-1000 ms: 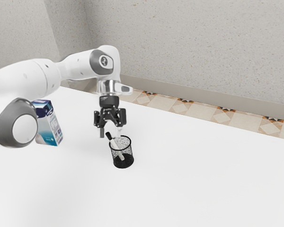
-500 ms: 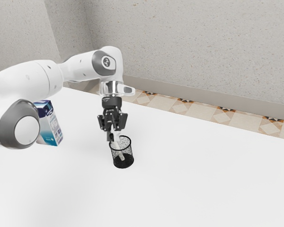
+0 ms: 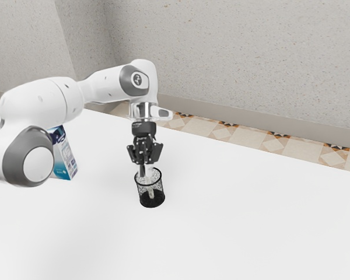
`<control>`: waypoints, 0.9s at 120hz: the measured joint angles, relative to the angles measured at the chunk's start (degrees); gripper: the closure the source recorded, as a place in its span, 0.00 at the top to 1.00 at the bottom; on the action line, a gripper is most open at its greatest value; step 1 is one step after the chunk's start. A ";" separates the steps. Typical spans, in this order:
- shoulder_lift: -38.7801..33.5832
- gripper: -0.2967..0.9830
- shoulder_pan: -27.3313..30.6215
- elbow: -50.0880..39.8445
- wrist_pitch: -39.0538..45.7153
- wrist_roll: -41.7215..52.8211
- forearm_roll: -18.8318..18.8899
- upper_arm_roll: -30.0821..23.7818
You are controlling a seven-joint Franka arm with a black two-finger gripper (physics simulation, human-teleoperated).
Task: Take the marker out of the pen holder and place it to the left of the pen holder.
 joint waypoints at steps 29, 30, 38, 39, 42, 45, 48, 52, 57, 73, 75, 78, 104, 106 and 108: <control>-0.97 0.19 0.52 -0.49 0.33 0.17 0.29 1.01; -1.20 0.19 0.57 -0.72 0.33 0.18 0.30 1.16; -3.54 0.18 0.76 -2.87 0.37 0.23 0.39 2.21; -3.77 0.18 0.77 -3.02 0.37 0.23 0.41 2.29; -4.26 0.18 0.79 -3.33 0.37 0.25 0.45 2.46; -4.53 0.18 0.91 -3.45 0.37 0.27 0.47 2.56; -4.64 0.18 1.16 -3.41 0.37 0.29 0.48 2.63; -4.71 0.18 1.56 -3.32 0.37 0.33 0.49 2.68; -4.80 0.18 1.90 -3.27 0.37 0.37 0.50 2.72; -6.07 0.18 2.00 -1.52 0.18 0.49 0.54 3.00; -6.52 0.18 1.93 -1.41 0.07 0.50 0.56 3.03; -7.23 0.18 1.96 -1.30 -0.09 0.51 0.60 3.07; -10.75 0.18 5.76 -1.11 -0.77 0.73 0.51 4.49; -10.44 0.18 6.42 -1.06 -0.77 0.74 0.29 4.47; -10.02 0.19 7.02 -0.87 -0.74 0.74 0.01 4.46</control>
